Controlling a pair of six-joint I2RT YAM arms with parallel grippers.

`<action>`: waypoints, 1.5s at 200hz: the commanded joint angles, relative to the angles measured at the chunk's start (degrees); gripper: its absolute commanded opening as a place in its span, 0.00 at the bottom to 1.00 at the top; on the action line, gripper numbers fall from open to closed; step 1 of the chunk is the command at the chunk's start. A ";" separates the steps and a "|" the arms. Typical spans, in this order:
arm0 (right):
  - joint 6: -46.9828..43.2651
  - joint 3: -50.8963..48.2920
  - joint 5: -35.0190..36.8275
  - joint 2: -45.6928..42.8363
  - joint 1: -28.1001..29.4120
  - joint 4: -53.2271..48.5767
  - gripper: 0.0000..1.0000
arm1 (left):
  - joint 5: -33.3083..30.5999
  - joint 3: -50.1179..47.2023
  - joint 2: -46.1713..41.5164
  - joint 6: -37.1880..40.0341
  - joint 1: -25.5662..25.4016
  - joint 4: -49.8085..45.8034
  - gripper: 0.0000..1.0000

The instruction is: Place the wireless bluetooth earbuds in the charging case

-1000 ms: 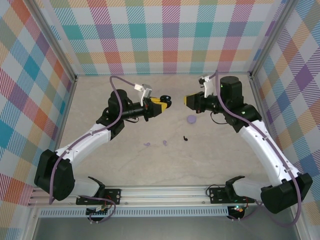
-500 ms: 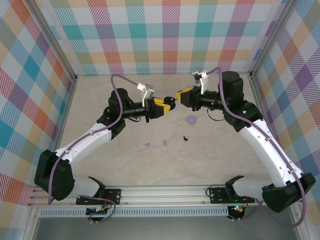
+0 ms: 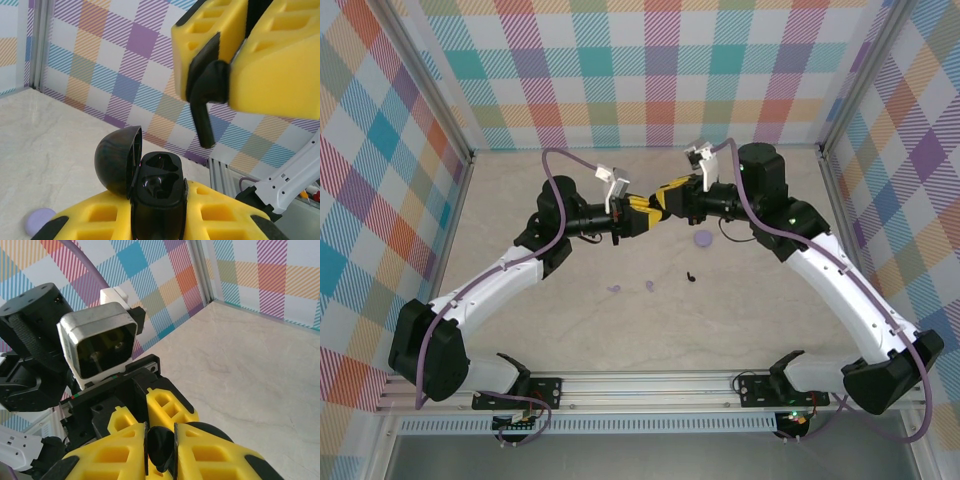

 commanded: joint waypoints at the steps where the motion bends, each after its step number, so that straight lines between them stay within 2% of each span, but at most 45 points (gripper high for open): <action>1: -1.13 1.45 1.69 0.20 0.80 1.73 0.19 | 1.04 2.20 0.07 0.13 -0.75 1.11 0.10; 66: -1.77 0.48 5.17 0.10 1.93 2.33 0.19 | 0.43 2.69 -0.19 -0.80 -0.76 0.97 0.10; 300: -4.16 0.22 9.01 0.82 3.13 0.81 0.20 | -1.16 5.40 0.99 -4.73 -0.77 -0.78 0.10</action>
